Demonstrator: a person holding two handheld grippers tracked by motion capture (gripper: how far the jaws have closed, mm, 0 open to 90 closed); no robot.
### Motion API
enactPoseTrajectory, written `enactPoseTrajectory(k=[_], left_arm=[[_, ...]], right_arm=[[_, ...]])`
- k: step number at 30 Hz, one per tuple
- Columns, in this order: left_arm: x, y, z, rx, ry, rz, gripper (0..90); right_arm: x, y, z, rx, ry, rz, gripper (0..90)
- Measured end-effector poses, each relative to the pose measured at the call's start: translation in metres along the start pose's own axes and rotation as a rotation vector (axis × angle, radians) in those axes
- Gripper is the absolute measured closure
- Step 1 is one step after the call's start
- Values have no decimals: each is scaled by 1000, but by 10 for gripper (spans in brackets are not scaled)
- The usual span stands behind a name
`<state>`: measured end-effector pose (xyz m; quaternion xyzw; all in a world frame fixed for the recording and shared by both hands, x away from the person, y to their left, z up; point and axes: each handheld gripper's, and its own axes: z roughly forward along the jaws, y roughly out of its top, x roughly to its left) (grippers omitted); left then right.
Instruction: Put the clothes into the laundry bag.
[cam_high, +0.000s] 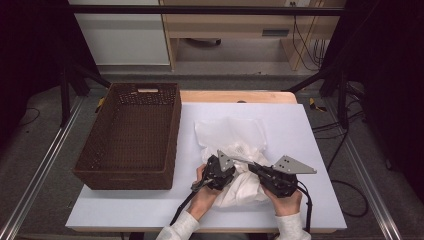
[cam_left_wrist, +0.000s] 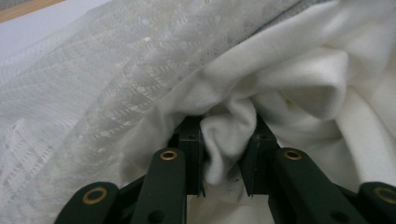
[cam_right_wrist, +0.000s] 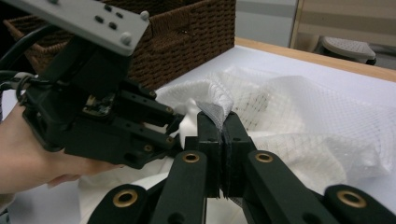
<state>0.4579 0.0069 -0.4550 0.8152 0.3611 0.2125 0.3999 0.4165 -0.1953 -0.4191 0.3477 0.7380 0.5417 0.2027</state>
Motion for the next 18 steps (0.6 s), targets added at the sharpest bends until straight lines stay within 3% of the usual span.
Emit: enactPoseTrajectory(k=[4, 7, 10, 14, 16, 18], left_arm=[[2, -4, -7, -22, -19, -1, 664], [7, -10, -27, -49, -79, -23, 505], [8, -19, -54, -64, -85, 26, 341], [13, -36, -71, -31, -42, 71, 300], [20, -45, -65, 3, -27, 43, 300], [27, -52, -52, 38, -47, -22, 304]], right_arm=[[-1, -4, 5, 16, -10, 7, 888], [-4, -7, 6, 23, -23, 15, 887], [-4, -9, 9, 27, -28, 14, 887], [-2, -8, 10, 32, -31, 8, 887], [-1, -8, 10, 35, -34, 6, 887], [-1, -8, 12, 36, -33, 6, 886]])
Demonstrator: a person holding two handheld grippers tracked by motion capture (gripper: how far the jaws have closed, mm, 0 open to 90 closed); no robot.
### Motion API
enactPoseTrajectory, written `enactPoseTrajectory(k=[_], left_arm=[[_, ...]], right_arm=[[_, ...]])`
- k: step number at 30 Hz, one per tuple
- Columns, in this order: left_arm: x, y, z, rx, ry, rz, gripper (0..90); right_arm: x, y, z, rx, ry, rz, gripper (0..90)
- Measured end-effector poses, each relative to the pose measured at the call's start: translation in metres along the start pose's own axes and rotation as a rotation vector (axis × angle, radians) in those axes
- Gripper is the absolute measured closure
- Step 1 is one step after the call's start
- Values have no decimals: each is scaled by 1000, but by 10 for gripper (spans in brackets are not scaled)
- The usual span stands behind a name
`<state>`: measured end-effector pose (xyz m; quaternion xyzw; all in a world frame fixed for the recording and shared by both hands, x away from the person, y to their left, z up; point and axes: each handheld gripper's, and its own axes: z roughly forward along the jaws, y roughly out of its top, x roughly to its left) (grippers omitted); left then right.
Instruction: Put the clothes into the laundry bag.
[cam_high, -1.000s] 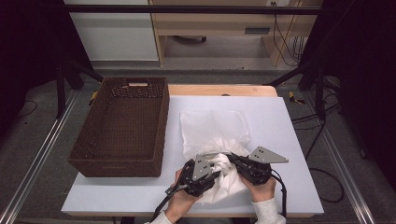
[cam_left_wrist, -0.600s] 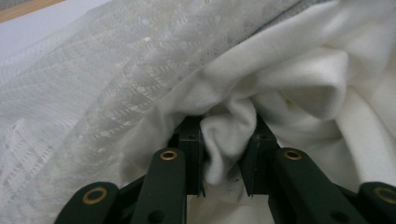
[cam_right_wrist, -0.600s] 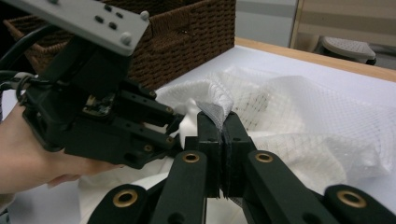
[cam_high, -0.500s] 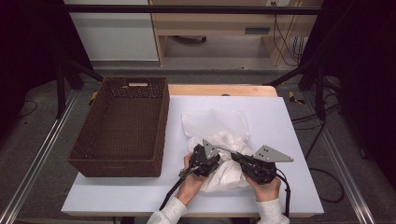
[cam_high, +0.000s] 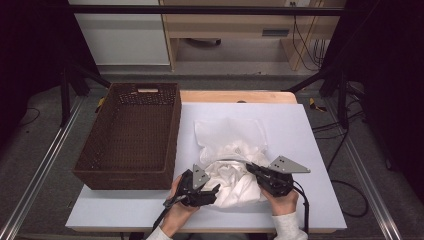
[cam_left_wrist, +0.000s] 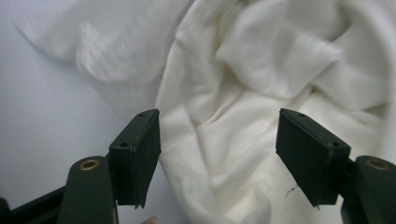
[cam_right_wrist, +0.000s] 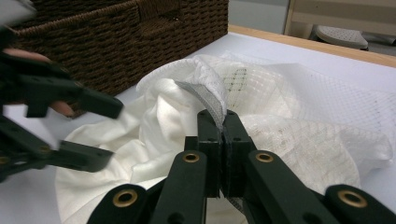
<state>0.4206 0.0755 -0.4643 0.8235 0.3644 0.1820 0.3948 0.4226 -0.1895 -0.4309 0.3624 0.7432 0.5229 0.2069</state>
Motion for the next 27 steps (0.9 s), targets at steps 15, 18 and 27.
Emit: enactPoseTrajectory(k=[15, 18, 27], left_arm=[[-31, 24, 17, -107, -109, 28, 852], [-38, 29, 30, -94, -107, 39, 857], [-45, 39, 54, -38, 0, 65, 861]], right_arm=[[2, 0, 5, 9, 8, -2, 886], [1, 0, 5, 9, 12, 0, 887], [3, 0, 3, 0, 26, -10, 888]])
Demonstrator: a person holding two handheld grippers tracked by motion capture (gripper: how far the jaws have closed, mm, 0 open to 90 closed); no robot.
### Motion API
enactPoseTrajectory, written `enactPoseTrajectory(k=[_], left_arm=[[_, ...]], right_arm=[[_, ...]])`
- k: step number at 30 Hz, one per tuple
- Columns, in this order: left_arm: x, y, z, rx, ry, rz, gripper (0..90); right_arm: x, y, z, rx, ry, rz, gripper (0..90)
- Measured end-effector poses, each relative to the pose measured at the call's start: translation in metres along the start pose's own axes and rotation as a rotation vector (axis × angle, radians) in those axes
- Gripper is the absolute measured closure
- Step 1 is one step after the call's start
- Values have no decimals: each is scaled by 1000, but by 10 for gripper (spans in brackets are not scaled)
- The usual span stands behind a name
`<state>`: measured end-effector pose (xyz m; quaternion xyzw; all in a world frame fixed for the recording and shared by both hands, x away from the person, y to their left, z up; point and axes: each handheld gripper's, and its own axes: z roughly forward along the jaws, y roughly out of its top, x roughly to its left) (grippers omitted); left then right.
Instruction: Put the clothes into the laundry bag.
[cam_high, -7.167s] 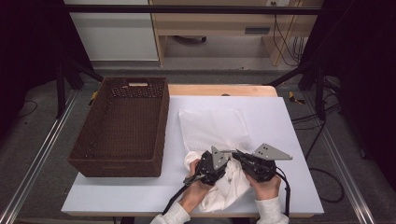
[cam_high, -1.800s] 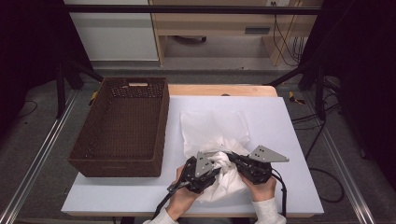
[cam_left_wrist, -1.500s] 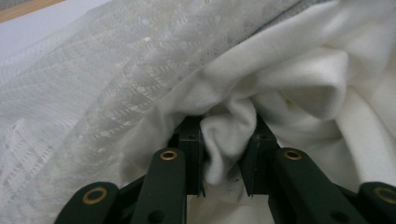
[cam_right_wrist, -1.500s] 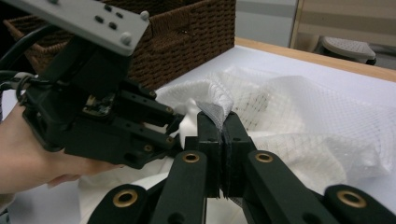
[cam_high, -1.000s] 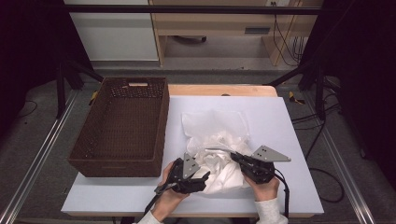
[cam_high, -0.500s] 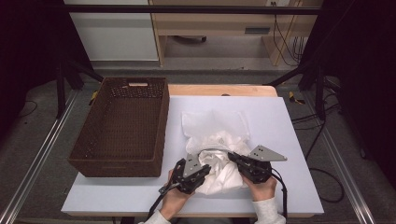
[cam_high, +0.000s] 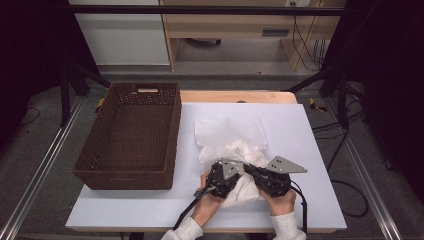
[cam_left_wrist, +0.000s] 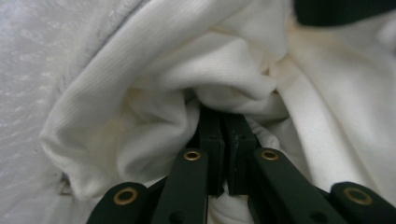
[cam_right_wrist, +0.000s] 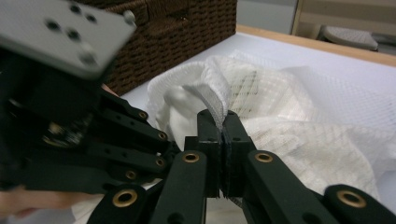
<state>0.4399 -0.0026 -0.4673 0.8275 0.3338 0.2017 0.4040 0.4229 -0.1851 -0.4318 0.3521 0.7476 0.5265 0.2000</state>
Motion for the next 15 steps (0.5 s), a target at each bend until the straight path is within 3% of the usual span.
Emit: enactPoseTrajectory(k=[2, 5, 9, 12, 15], left_arm=[[0, -1, 0, -6, 9, 10, 860], [3, -6, -8, -37, -27, -23, 831], [10, -12, -40, -102, -87, -14, 529], [21, -12, -61, -138, -24, 6, 436], [37, -7, -62, -128, -26, -24, 382]], right_arm=[[1, 2, -3, -10, -5, -7, 888], [-1, 2, -5, -12, -1, 2, 888], [-3, 1, -5, 0, -14, -2, 887], [-3, 2, -6, 1, -16, -2, 887], [-2, 3, -5, 4, -19, -2, 887]])
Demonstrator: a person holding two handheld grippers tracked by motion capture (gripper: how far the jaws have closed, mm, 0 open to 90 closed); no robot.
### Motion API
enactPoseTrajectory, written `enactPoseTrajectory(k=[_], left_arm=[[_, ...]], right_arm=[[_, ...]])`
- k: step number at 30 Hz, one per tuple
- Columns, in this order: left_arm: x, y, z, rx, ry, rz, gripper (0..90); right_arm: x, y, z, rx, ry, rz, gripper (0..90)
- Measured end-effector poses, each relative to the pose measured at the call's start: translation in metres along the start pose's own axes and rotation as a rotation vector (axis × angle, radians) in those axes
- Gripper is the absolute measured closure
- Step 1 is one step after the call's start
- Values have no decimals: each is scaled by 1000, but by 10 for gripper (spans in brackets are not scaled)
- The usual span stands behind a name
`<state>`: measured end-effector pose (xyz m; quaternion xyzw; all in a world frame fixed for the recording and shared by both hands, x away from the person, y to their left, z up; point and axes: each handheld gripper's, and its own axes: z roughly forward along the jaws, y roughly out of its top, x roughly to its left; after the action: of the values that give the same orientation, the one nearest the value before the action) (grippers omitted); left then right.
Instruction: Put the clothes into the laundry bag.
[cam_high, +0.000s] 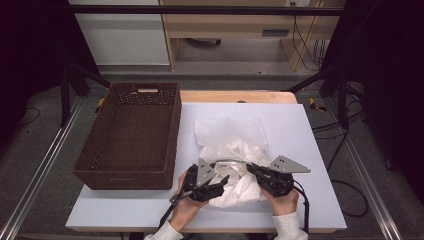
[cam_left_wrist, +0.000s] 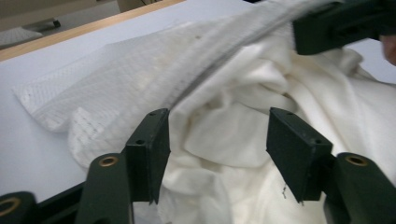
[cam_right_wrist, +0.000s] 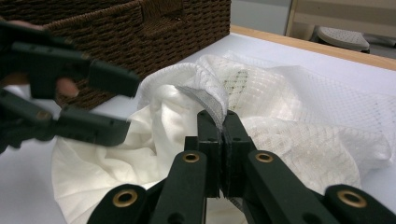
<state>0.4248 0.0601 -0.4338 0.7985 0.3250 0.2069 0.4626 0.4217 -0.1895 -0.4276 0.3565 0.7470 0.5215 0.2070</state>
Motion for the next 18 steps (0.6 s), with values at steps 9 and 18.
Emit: enactPoseTrajectory(k=[9, 18], left_arm=[[1, 0, 23, 52, -19, 30, 703], [-21, 6, 28, 56, -67, 86, 803]], right_arm=[[-1, 0, 1, 4, 0, 1, 887], [0, 1, 2, -6, 6, 2, 887]])
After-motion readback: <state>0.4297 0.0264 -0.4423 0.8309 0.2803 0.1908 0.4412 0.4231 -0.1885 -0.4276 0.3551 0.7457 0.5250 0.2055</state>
